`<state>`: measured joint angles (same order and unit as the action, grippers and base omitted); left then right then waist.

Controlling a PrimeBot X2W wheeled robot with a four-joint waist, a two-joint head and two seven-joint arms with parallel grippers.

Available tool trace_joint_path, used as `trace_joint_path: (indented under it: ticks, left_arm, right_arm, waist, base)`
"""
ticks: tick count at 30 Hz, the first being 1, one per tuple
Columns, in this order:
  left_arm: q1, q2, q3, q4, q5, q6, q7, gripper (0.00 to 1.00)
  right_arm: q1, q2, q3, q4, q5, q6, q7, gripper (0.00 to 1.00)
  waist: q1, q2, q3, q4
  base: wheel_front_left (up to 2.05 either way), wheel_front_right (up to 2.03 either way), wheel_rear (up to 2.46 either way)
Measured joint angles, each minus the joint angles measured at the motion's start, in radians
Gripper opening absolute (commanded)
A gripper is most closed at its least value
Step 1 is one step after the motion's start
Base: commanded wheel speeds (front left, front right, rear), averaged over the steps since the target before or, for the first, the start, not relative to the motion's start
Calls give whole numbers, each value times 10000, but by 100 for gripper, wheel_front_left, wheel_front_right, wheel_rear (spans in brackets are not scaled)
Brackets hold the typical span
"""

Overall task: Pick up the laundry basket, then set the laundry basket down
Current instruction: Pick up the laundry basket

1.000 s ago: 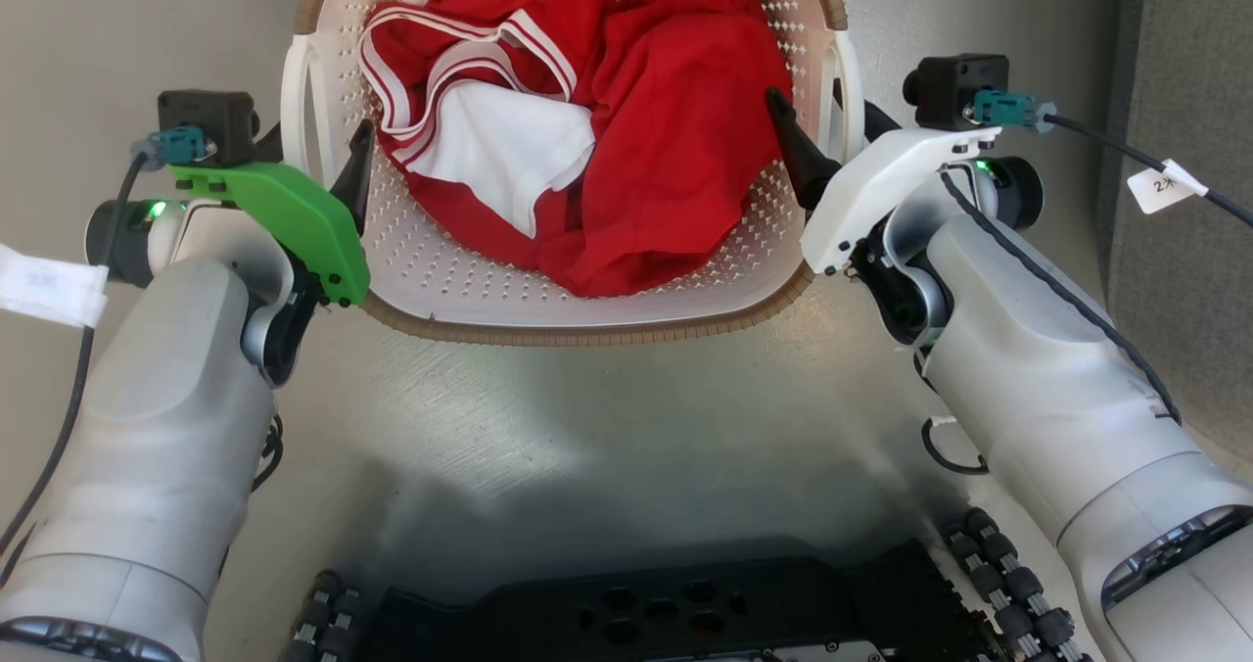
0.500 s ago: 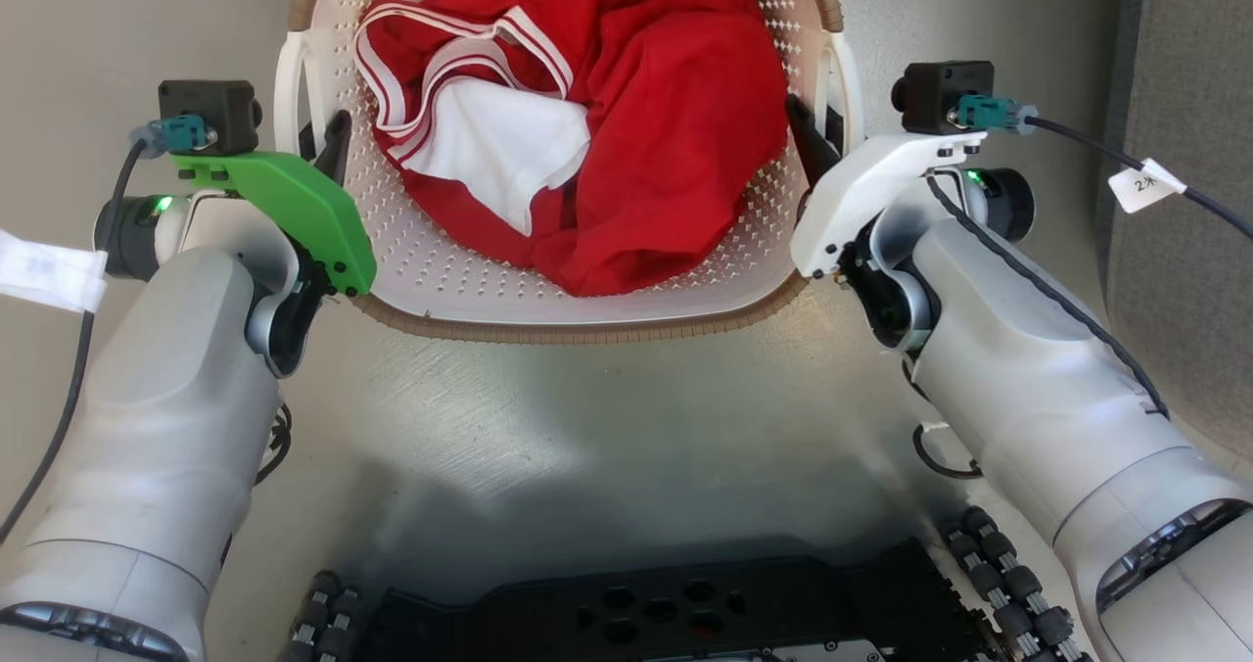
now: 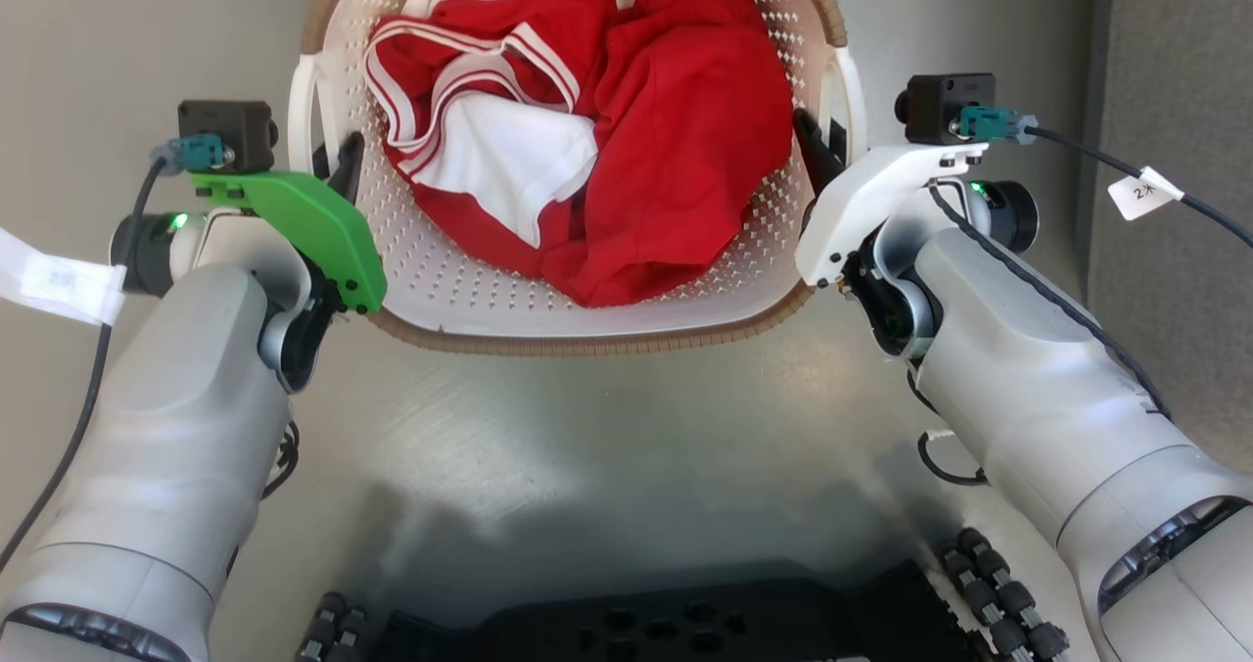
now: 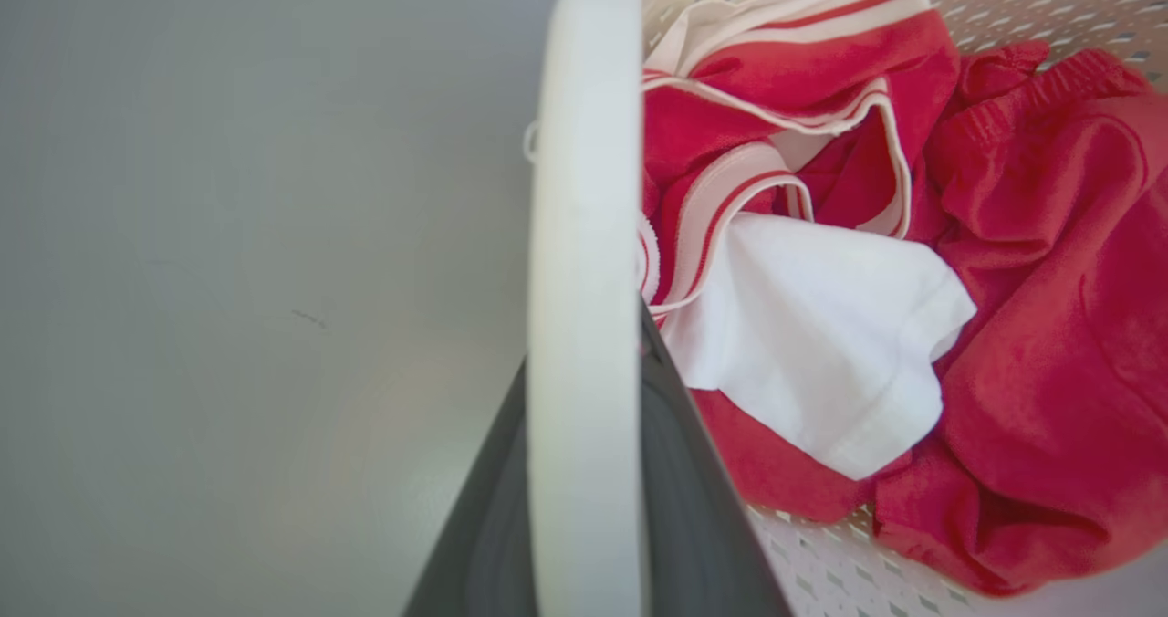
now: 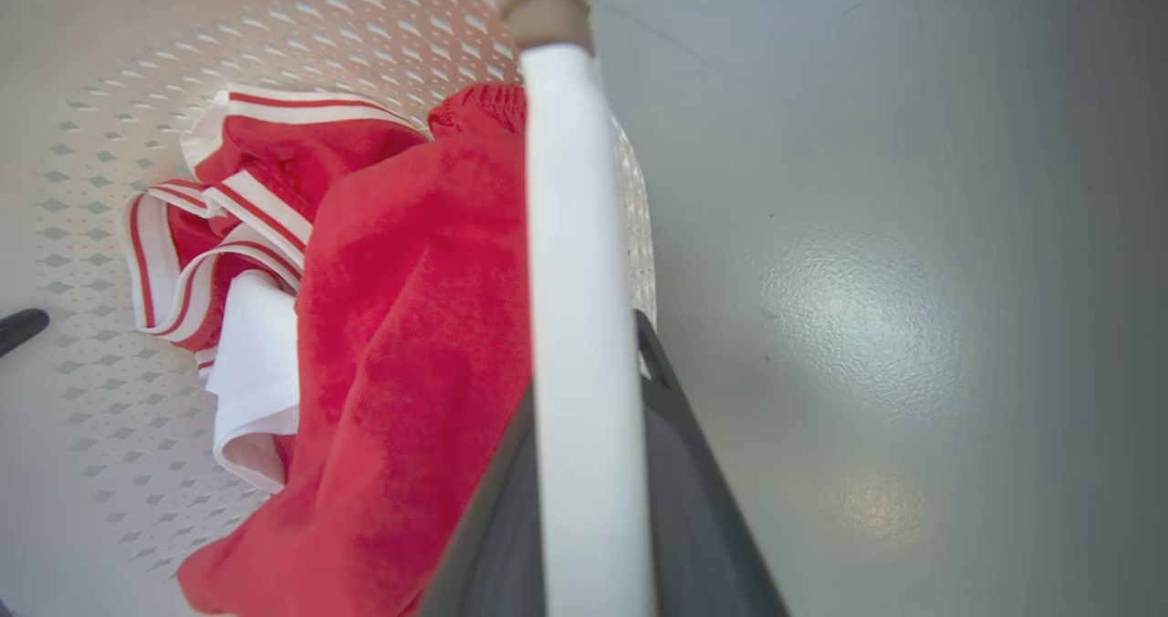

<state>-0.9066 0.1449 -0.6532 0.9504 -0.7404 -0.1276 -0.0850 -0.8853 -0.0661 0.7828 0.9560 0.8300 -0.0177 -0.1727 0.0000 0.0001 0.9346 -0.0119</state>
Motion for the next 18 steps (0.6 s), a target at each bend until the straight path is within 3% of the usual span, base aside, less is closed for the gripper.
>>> trace_joint_path:
  ticks: [18]
  left_arm:
    - [931,-155,-729,500,-1214,0,694,0]
  right_arm:
    - [442,12,698,763,974,441,704,0]
  waist:
    - [0,0,-1945,-49]
  base:
    - [0,0,0]
